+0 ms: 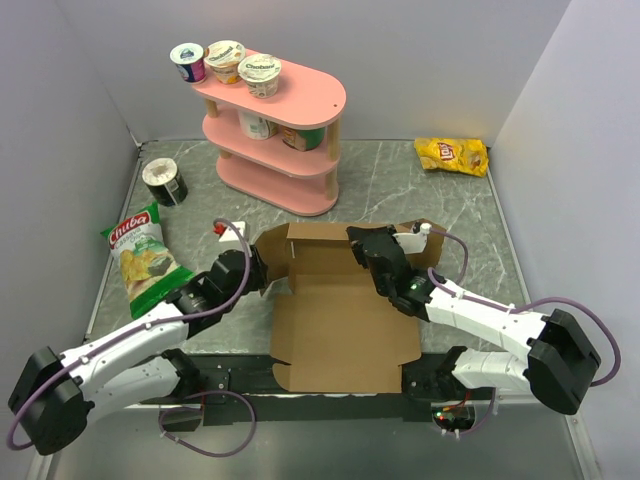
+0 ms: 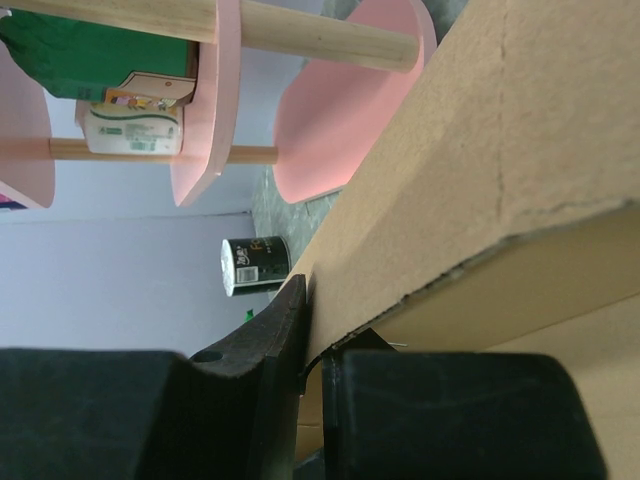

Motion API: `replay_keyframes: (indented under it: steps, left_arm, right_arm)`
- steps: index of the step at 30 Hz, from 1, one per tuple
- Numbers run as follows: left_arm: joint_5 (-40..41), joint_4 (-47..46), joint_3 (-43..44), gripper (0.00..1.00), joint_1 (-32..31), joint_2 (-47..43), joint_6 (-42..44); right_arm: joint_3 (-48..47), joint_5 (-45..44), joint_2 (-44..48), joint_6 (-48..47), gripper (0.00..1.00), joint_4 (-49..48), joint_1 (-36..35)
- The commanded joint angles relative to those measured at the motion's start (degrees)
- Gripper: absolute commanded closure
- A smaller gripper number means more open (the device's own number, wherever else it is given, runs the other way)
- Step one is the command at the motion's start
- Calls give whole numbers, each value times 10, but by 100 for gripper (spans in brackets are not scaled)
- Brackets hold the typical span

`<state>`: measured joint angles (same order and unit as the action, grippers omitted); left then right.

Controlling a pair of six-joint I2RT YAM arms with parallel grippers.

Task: Fold the paper box

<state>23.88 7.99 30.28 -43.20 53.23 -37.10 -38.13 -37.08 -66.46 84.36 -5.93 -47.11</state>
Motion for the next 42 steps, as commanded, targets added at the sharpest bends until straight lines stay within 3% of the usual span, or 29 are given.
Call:
replay_keyframes:
  steps: [1,5,8,16,27,42]
  left_arm:
    - [9,-53,32,70,1,19,37]
    - [13,-34,65,92,2,42,29]
    - [13,12,112,97,1,62,7]
    - [-23,74,183,99,1,134,-49]
    - [-42,-2,104,99,-12,99,-151]
    - [79,-40,87,99,-166,179,-155]
  right_arm:
    - [9,-19,-9,-43,85,40,0]
    - [6,-18,-19,-46,85,38,0]
    - [1,-17,-29,-43,86,44,0]
    - [2,-20,-38,-49,87,36,-1]
    - [9,-23,-36,-47,88,32,-1]
    - [17,-27,-29,-55,89,27,-1]
